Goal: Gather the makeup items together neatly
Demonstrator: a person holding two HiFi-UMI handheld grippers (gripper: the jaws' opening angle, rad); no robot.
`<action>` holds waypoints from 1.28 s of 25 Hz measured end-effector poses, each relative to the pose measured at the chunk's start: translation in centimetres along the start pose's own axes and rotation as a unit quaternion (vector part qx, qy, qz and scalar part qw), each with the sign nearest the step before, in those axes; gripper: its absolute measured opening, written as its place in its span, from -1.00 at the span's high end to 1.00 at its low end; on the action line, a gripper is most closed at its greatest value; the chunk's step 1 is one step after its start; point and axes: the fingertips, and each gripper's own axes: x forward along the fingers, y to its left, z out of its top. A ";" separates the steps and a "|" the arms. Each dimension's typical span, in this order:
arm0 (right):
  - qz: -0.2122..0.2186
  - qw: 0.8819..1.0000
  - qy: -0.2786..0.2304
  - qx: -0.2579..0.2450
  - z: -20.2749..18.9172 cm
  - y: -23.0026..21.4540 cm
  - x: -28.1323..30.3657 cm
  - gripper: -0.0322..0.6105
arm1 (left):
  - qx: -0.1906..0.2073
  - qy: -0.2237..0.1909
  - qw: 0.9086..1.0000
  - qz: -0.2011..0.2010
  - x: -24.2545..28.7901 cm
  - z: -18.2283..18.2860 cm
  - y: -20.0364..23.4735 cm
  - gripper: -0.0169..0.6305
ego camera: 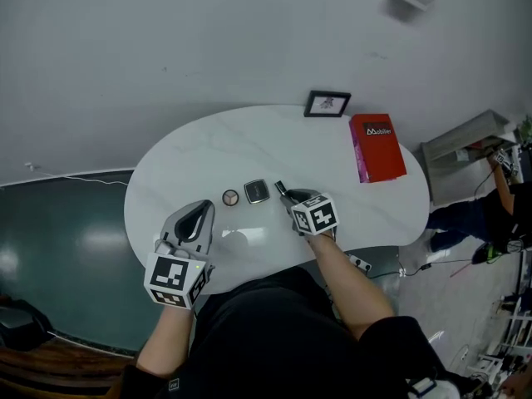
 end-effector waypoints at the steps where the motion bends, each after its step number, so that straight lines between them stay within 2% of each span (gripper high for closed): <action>1: 0.001 1.000 0.006 0.005 -0.2 -0.2 0.5 0.58 | 0.001 0.004 1.000 0.000 0.1 -0.2 0.1 0.89; 8: 0.007 0.999 0.031 -0.005 -0.9 -1.0 1.8 0.58 | -0.006 0.008 1.000 -0.001 1.4 -0.3 -0.6 0.89; 17: 0.009 0.999 0.031 0.009 -1.1 -2.7 3.5 0.58 | -0.013 0.031 0.999 0.018 2.2 -1.5 -0.6 0.89; 23: -0.001 1.000 0.017 0.017 -0.4 -3.2 3.9 0.58 | -0.015 0.044 0.999 0.014 2.6 -2.2 -1.6 0.89; 26: 0.010 1.000 0.017 0.020 -0.9 -2.7 3.7 0.43 | -0.017 0.043 0.999 0.010 2.6 -2.4 -2.0 0.89; 32: 0.007 1.000 0.023 0.021 -2.1 -2.7 3.2 0.50 | -0.024 0.046 0.999 0.010 2.3 -3.0 -2.2 0.89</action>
